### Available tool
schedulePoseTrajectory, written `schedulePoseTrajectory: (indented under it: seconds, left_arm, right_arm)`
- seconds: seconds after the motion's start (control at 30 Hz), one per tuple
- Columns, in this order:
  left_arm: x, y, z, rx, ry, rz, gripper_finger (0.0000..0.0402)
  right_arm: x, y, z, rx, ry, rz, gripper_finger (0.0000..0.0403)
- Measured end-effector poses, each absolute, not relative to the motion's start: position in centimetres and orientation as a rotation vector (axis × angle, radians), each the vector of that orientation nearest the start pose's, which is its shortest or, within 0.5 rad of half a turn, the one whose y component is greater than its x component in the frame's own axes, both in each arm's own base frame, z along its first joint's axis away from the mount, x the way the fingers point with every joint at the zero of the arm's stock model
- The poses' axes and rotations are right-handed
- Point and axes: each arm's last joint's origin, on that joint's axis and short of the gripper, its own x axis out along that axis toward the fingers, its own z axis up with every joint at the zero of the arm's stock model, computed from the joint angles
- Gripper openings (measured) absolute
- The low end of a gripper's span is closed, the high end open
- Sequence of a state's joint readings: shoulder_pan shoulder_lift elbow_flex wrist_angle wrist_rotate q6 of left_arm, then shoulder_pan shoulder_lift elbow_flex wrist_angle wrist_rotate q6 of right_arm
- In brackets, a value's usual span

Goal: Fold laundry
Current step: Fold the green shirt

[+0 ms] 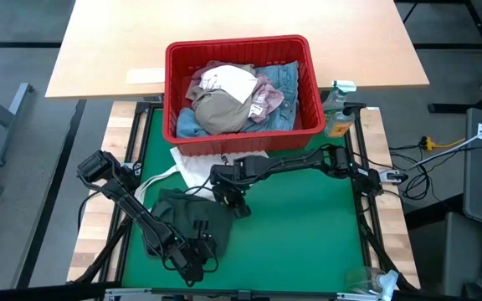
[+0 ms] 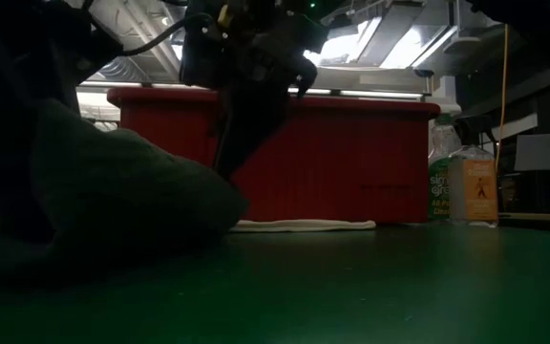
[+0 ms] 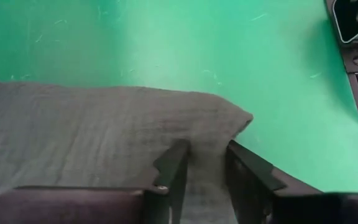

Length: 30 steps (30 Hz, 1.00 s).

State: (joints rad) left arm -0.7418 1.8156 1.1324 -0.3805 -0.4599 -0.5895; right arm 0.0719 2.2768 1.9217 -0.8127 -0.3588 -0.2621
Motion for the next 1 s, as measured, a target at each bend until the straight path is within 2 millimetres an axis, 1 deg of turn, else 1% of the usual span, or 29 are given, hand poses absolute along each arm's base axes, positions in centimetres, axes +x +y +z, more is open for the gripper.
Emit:
schedulePoseTrajectory:
  seconds: [0.1, 0.23, 0.3, 0.37, 0.47, 0.57, 0.67, 0.8, 1.0]
  left_arm:
    - [27.2, -23.2, 17.0, 0.054, 0.901, 0.012, 0.0072]
    - [27.2, -23.2, 17.0, 0.054, 0.9, 0.012, 0.0036]
    - [27.2, -23.2, 17.0, 0.053, 0.9, 0.011, 0.0015]
    - [27.3, -23.2, 17.1, 0.045, 0.891, 0.008, 0.0005]
    - [27.3, -23.4, 17.4, 0.036, 0.877, 0.0, 0.0004]
    - [27.5, -23.8, 17.9, 0.08, 0.862, -0.032, 0.0002]
    - [27.8, -24.0, 18.5, 0.159, 0.834, -0.066, 0.0002]
    - [28.0, -23.9, 18.6, 0.224, 0.823, -0.093, 0.0002]
    - [28.3, -23.7, 18.6, 0.214, 0.828, -0.1, 0.0009]
  right_arm:
    - [47.7, 4.6, 18.8, -0.042, 1.097, 0.562, 0.0094]
    - [47.7, 4.6, 18.9, -0.038, 1.097, 0.568, 0.0025]
    - [47.6, 4.6, 18.9, -0.038, 1.098, 0.569, 0.0008]
    - [47.6, 4.6, 18.9, -0.036, 1.1, 0.57, 0.0015]
    - [47.3, 4.6, 19.5, -0.033, 1.107, 0.578, 0.0023]
    - [46.7, 4.5, 20.6, -0.03, 1.116, 0.581, 0.001]
    - [46.0, 4.5, 21.2, -0.045, 1.152, 0.6, 0.0005]
    - [45.2, 4.9, 21.1, -0.049, 1.217, 0.62, 0.0012]
    - [44.7, 6.1, 20.5, -0.064, 1.286, 0.63, 0.0014]
